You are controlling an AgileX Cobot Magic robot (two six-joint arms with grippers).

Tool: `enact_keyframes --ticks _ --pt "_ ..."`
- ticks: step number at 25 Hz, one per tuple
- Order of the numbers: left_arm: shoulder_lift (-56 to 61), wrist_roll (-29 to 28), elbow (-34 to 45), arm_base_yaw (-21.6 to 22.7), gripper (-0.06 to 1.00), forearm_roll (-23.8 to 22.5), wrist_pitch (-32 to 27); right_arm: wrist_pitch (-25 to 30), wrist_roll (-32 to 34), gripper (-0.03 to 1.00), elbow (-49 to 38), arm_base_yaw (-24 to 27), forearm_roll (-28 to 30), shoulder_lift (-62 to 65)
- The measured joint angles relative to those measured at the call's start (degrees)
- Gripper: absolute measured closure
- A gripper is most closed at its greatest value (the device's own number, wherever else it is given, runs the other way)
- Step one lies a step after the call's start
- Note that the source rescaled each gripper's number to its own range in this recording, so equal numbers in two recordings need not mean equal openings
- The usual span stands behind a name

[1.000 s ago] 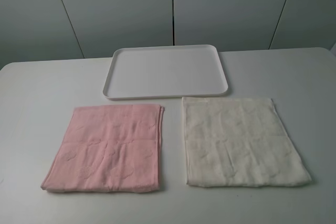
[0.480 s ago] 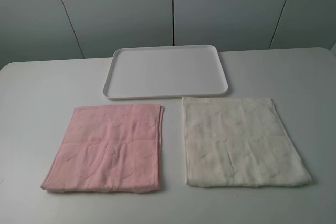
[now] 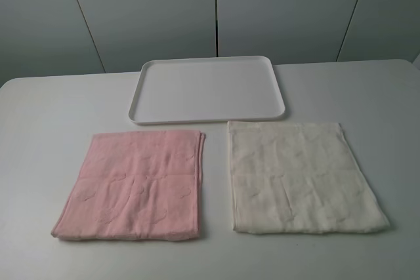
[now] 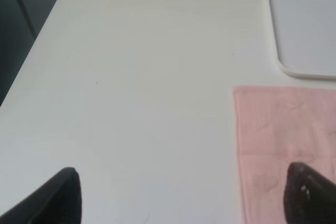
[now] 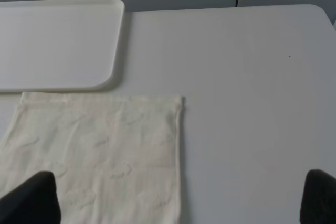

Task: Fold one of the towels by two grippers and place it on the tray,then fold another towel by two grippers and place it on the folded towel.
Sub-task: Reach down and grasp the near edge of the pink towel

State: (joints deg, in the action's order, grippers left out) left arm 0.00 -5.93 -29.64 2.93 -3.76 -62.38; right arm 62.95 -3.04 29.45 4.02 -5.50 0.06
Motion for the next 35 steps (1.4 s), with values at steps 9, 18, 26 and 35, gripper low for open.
enact_keyframes --ticks 9,18,26,35 --pt "-5.09 6.47 -2.29 0.00 -0.06 3.25 2.02 0.52 -0.73 -0.02 1.10 0.00 -6.83 0.00" --pt "-25.13 24.12 -10.45 0.00 -0.06 4.44 3.51 -2.26 -18.50 -0.02 7.22 0.00 -19.14 -18.47" --pt "-51.23 44.57 -21.00 -3.64 -0.06 7.25 1.94 -3.50 -49.91 -0.02 9.50 0.00 -42.78 -43.60" --pt "-73.26 49.61 -22.94 -17.94 -0.06 -1.57 1.23 -13.16 -54.55 -0.02 16.71 -23.83 -38.09 -62.16"
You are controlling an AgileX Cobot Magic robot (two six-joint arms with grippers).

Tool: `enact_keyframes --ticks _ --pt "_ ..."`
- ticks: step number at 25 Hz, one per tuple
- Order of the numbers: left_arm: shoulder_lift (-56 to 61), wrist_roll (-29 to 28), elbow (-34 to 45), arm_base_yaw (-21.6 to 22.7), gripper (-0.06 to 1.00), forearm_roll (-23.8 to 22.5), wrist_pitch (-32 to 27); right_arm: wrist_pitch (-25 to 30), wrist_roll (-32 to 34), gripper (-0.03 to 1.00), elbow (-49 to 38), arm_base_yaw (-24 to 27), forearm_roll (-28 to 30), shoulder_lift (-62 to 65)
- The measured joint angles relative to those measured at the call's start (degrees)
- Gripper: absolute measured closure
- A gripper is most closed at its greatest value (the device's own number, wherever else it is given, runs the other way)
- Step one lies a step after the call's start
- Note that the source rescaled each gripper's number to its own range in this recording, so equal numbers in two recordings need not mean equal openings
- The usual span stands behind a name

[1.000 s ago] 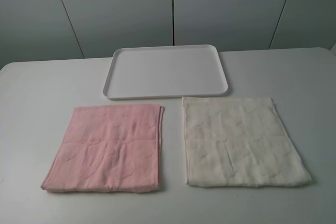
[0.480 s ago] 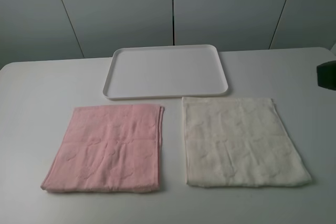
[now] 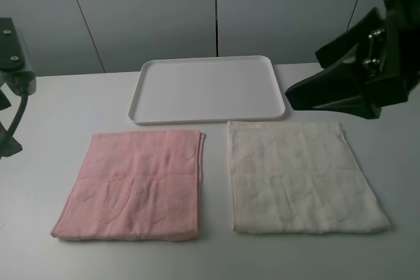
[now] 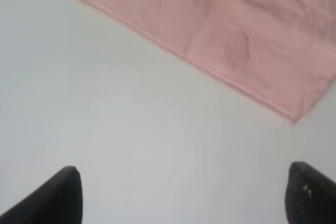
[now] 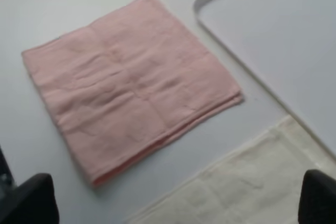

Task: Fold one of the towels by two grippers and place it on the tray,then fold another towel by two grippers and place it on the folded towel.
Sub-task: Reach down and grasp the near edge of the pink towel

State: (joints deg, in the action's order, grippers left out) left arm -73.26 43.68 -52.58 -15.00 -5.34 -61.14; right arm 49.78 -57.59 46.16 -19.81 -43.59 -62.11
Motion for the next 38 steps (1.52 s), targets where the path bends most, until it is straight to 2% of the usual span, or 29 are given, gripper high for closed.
enact_keyframes --ticks 4,7,10,14,17,24,30,38 --pt "-6.96 -0.03 0.29 -6.46 -0.06 -4.30 0.63 -1.98 6.84 -0.02 4.63 -14.68 11.53 -7.45" --pt "-11.96 -0.03 1.32 -9.68 -0.06 -5.85 1.03 -2.25 13.06 -0.02 8.52 -22.64 20.41 -13.95" --pt "-15.22 -0.03 2.35 -10.37 -0.06 -6.28 1.93 -1.82 16.87 -0.02 12.34 -27.88 26.31 -20.72" --pt "-15.99 1.89 5.95 -10.66 -0.06 -6.77 4.83 -1.48 17.95 -0.02 16.59 -32.86 28.61 -29.47" --pt "-15.99 4.86 11.57 -10.66 -0.06 -6.91 7.60 -1.59 18.07 -0.02 18.39 -34.71 29.26 -34.51" --pt "-16.22 6.22 20.89 -10.66 -0.06 -7.25 20.37 -1.59 18.07 -0.02 18.67 -35.48 29.61 -40.33" --pt "-16.35 6.66 21.47 -10.66 -0.06 -5.39 23.91 -1.71 18.07 -0.02 18.77 -35.48 31.34 -42.40" --pt "-20.39 6.95 21.47 -11.67 -0.06 -5.10 25.24 -2.25 18.07 -0.02 19.02 -35.48 32.39 -44.12"
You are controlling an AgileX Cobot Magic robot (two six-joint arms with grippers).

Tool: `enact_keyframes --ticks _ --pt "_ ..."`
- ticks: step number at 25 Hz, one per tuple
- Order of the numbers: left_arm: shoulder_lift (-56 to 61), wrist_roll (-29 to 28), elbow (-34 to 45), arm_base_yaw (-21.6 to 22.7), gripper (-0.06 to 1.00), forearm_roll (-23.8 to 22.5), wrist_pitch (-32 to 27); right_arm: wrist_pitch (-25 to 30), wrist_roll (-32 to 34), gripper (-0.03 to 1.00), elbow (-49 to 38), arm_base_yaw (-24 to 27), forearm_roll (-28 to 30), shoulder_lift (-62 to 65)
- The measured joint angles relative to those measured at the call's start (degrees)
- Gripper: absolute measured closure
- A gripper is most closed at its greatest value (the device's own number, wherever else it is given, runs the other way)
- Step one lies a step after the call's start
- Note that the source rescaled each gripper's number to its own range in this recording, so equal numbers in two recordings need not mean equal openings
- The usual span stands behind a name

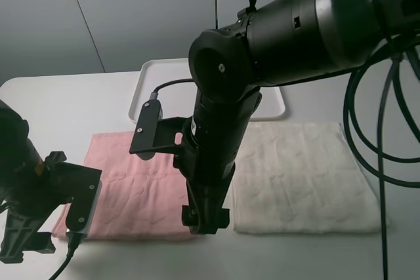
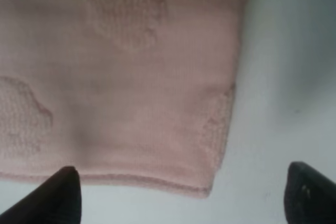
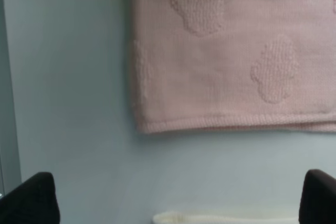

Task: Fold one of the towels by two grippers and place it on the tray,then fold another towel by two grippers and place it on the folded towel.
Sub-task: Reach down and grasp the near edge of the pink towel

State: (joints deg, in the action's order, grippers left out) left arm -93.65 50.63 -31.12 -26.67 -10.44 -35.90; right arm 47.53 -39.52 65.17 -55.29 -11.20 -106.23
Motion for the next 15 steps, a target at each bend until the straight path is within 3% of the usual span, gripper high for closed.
enact_keyframes --ticks 15 --pt "-6.26 0.00 -0.15 -1.87 -0.06 -0.70 0.56 -0.67 -1.06 -0.02 0.00 -2.19 0.09 -0.25"
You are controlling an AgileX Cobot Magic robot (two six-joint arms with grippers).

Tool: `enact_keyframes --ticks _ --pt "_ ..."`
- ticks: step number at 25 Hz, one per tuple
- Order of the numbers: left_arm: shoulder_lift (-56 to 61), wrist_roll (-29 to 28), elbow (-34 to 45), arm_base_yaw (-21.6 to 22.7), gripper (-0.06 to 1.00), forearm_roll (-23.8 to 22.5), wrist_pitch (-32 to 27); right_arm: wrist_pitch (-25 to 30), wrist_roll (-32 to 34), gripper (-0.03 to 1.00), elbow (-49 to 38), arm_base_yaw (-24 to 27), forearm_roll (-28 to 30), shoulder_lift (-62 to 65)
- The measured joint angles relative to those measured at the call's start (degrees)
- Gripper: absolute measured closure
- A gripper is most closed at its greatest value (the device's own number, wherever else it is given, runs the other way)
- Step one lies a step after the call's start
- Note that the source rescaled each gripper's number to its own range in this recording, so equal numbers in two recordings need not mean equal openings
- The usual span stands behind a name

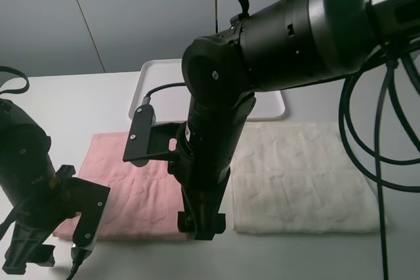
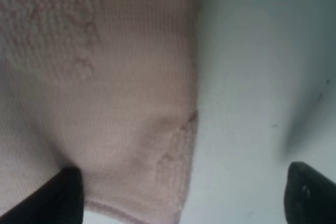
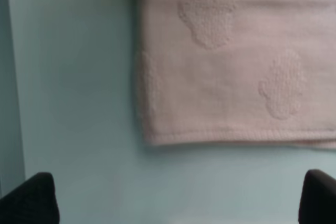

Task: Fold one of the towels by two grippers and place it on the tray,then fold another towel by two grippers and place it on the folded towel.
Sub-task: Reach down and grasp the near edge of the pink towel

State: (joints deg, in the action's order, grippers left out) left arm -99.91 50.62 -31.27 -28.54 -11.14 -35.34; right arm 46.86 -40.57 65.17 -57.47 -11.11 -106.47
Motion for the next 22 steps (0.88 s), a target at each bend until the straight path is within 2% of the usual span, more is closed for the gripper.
enact_keyframes --ticks 4,16,22 --pt "0.00 0.00 0.00 0.00 -0.06 0.00 0.00 -1.13 -0.56 -0.02 0.00 -2.27 0.00 -0.69" --pt "0.00 0.00 0.00 0.00 -0.05 -0.13 -0.10 -3.16 -0.78 -0.02 0.00 -2.55 -0.43 -8.46" --pt "0.00 0.00 0.00 0.00 -0.05 -0.23 -0.10 -4.00 -1.15 -0.02 0.02 -4.63 -0.21 -10.50"
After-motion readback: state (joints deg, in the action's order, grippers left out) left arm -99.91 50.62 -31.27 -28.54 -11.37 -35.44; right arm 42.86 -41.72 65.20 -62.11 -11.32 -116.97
